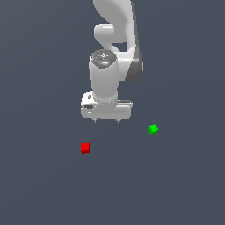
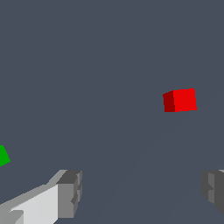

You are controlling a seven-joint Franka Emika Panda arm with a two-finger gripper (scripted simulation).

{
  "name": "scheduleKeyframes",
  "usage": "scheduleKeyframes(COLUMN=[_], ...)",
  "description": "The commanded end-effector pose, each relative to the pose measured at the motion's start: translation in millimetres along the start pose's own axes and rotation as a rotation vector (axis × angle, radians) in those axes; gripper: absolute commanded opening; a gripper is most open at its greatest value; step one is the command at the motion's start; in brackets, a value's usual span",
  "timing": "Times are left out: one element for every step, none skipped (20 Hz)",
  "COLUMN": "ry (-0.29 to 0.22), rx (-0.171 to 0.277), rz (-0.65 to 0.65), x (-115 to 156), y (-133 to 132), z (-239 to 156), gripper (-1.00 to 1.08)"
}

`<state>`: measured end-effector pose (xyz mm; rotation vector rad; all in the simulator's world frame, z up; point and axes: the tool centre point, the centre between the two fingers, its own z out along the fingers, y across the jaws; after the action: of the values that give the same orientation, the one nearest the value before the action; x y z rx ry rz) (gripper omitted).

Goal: Stack the red cube on top of the green cube.

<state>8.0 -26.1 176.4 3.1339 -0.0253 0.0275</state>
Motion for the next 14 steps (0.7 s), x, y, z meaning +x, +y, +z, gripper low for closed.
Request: scheduleKeyframes(ry=[0.0, 0.0, 0.0, 0.0, 0.0, -0.001, -0.001, -0.002, -0.002, -0.003, -0.003, -0.004, -0.005, -0.005], rx=[0.0, 0.0, 0.0, 0.0, 0.0, 0.0, 0.0, 0.001, 0.001, 0.001, 0.001, 0.002, 0.002, 0.002], rz=[0.0, 0.0, -0.001, -0.002, -0.003, -0.005, -0.007, -0.009, -0.012, -0.015, -0.019, -0.022, -0.027, -0.031], x=[0.0, 0.1, 0.4, 1.0, 1.8, 2.8, 4.1, 5.5, 7.2, 9.1, 11.3, 13.6, 16.2, 18.9], y=[0.0, 0.4, 1.0, 2.2, 3.8, 5.9, 8.4, 11.3, 14.7, 18.5, 22.7, 27.2, 32.0, 37.2], z=[0.0, 0.2, 0.8, 1.9, 3.4, 5.3, 7.6, 10.4, 13.4, 16.9, 20.8, 25.0, 29.5, 34.3], gripper=[1.0, 1.0, 1.0, 1.0, 1.0, 1.0, 1.0, 1.0, 1.0, 1.0, 1.0, 1.0, 1.0, 1.0])
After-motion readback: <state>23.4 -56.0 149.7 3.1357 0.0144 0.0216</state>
